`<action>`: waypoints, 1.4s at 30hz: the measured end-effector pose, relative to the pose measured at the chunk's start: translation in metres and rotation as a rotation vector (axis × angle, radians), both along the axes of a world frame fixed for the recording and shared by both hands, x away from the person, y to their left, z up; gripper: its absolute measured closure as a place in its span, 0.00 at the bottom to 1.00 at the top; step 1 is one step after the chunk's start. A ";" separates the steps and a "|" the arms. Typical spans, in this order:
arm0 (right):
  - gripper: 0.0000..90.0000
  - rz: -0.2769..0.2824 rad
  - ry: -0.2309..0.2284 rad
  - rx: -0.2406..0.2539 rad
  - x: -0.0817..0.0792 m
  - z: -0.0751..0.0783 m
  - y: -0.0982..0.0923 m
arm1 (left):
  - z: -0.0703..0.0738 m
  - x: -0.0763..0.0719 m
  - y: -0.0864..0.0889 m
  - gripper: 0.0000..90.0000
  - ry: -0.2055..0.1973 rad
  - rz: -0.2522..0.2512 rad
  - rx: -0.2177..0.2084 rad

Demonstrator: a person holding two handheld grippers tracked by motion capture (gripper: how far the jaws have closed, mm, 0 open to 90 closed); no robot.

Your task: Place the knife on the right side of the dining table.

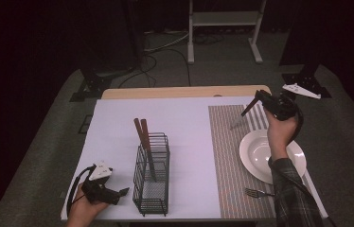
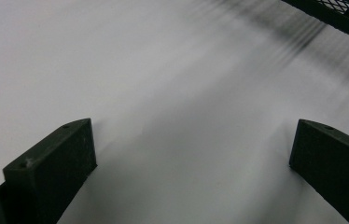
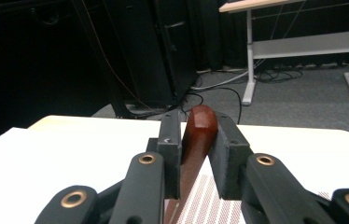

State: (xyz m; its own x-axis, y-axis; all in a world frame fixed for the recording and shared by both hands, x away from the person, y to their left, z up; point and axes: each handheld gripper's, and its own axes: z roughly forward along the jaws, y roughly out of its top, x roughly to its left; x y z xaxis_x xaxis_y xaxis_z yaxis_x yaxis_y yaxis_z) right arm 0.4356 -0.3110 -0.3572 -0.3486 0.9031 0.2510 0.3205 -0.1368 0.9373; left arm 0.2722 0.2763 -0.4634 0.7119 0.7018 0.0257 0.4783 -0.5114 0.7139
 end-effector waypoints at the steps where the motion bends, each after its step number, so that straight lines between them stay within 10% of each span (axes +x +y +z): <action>1: 0.82 -0.005 0.004 -0.002 -0.001 0.000 -0.001 | 0.000 0.000 0.000 0.00 0.000 0.000 0.000; 42: 0.68 -0.108 0.138 0.010 -0.008 -0.033 -0.050 | 0.000 0.000 0.000 0.00 0.001 0.000 0.002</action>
State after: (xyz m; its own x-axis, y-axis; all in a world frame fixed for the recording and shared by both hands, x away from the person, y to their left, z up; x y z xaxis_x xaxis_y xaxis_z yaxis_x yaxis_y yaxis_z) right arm 0.4274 -0.3613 -0.3898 -0.2115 0.9306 0.2987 0.4288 -0.1863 0.8840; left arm 0.2722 0.2763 -0.4633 0.7121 0.7016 0.0263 0.4789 -0.5128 0.7125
